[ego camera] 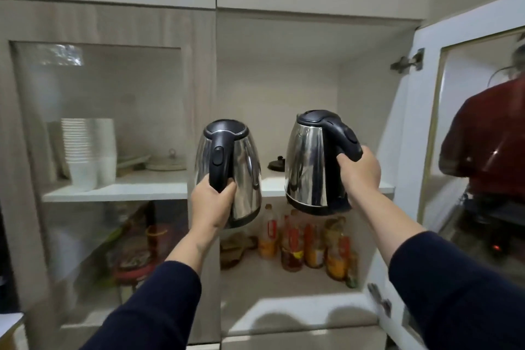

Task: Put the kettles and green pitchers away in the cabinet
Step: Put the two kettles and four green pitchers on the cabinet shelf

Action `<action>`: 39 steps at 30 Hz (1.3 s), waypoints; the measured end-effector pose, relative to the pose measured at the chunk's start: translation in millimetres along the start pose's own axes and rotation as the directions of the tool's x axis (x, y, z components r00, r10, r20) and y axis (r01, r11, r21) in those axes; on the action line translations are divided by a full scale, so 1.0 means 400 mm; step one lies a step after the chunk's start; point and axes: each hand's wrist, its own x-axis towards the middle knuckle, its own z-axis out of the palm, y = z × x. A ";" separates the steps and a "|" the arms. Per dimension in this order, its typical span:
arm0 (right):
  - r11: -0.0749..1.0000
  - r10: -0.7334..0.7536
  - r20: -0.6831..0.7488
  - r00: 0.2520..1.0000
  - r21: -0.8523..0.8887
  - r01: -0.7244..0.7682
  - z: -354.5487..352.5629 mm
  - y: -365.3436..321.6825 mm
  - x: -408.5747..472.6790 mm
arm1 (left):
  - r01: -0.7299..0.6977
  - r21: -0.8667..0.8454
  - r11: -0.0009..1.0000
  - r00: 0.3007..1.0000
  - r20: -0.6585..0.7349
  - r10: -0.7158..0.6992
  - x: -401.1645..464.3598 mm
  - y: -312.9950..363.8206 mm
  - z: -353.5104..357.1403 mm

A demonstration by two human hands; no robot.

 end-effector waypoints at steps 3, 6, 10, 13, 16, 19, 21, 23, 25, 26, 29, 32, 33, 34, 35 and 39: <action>0.999 0.019 -0.052 0.998 0.032 -0.017 -0.030 0.029 0.062 | 0.016 -0.060 0.998 1.000 0.019 -0.015 0.022 0.022 0.091; 0.990 0.068 -0.046 0.997 0.126 -0.062 -0.032 0.054 0.130 | 0.000 -0.096 0.995 1.000 0.029 0.003 0.068 0.034 0.180; 0.958 0.145 -0.006 0.989 0.252 -0.139 0.008 0.089 0.236 | -0.024 -0.090 0.996 0.997 0.067 0.030 0.164 0.018 0.275; 0.953 0.154 -0.028 0.988 0.267 -0.141 0.065 0.126 0.327 | -0.032 -0.108 0.994 0.996 0.082 0.041 0.266 -0.024 0.343; 0.970 0.117 -0.045 0.992 0.219 -0.105 0.128 0.168 0.414 | -0.032 -0.106 0.994 0.994 0.100 0.042 0.374 -0.072 0.409; 0.978 0.092 -0.053 0.994 0.195 -0.080 0.180 0.202 0.489 | -0.038 -0.081 0.996 0.992 0.120 0.047 0.465 -0.106 0.466; 0.976 0.090 -0.087 0.992 0.208 -0.070 0.217 0.229 0.543 | -0.048 -0.059 0.997 0.991 0.124 0.055 0.525 -0.136 0.509; 0.970 0.096 -0.102 0.990 0.232 -0.071 0.244 0.250 0.589 | -0.046 -0.063 0.997 0.991 0.124 0.053 0.564 -0.160 0.547; 0.969 0.105 -0.100 0.989 0.232 -0.079 0.266 0.273 0.626 | -0.041 -0.081 0.996 0.988 0.143 0.053 0.590 -0.183 0.580; 0.971 0.105 -0.103 0.989 0.224 -0.080 0.276 0.286 0.647 | -0.037 -0.085 0.996 0.986 0.159 0.050 0.603 -0.197 0.597; 0.970 0.110 -0.096 0.989 0.227 -0.086 0.315 0.322 0.718 | -0.035 -0.068 0.997 0.980 0.191 0.047 0.654 -0.229 0.652; 0.974 0.108 -0.084 0.991 0.207 -0.089 0.350 0.358 0.782 | -0.016 -0.028 0.999 0.983 0.181 0.020 0.701 -0.257 0.703; 0.976 0.106 -0.078 0.991 0.196 -0.089 0.360 0.367 0.802 | -0.005 -0.019 1.000 0.983 0.183 0.008 0.715 -0.264 0.720; 0.978 0.107 -0.071 0.992 0.187 -0.092 0.370 0.378 0.825 | 0.009 -0.010 1.000 0.983 0.185 -0.007 0.729 -0.270 0.738; 0.980 0.110 -0.067 0.992 0.175 -0.097 0.379 0.385 0.844 | 0.021 -0.009 1.000 0.982 0.188 -0.019 0.741 -0.274 0.754; 0.975 0.147 -0.025 0.989 0.175 -0.140 0.407 0.412 0.910 | 0.052 0.024 0.998 0.976 0.212 -0.055 0.782 -0.288 0.808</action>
